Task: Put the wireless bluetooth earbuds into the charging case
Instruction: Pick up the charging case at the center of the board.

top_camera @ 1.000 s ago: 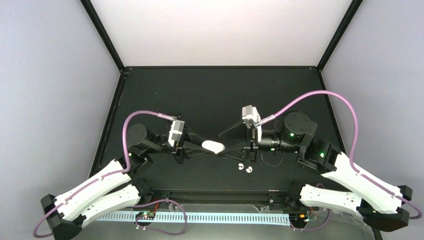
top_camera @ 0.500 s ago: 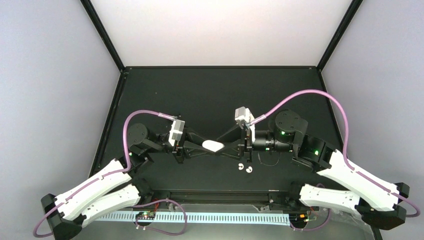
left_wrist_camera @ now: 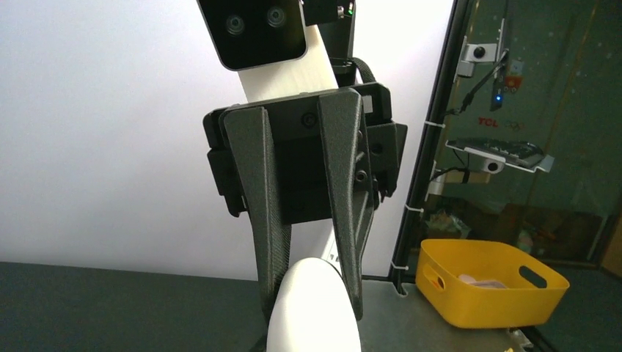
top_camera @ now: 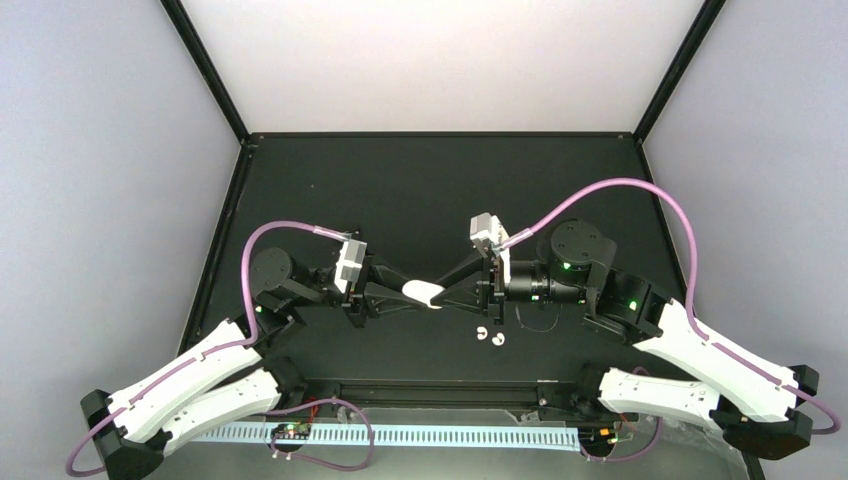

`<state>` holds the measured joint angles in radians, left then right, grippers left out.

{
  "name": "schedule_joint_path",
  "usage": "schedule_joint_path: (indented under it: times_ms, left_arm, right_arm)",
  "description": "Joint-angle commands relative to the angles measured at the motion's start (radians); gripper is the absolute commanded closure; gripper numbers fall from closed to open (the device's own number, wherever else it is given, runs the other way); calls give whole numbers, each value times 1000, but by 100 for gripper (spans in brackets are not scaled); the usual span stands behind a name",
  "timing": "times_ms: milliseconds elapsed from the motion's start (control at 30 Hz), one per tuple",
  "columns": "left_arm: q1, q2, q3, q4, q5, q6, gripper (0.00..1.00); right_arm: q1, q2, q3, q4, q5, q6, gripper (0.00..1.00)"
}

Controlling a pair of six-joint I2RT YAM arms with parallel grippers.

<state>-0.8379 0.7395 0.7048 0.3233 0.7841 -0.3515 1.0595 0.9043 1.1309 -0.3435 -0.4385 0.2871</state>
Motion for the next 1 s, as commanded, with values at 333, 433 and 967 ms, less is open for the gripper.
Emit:
schedule_joint_path:
  times_ms: [333, 433, 967]
  left_arm:
    - [3, 0, 42, 57, -32, -39, 80]
    - [3, 2, 37, 58, -49, -46, 75]
    - [3, 5, 23, 89, -61, -69, 98]
  right_arm:
    - [-4, -12, -14, 72, -3, 19, 91]
    - [-4, -22, -23, 85, 15, 18, 92]
    - [-4, -50, -41, 88, 47, 19, 73]
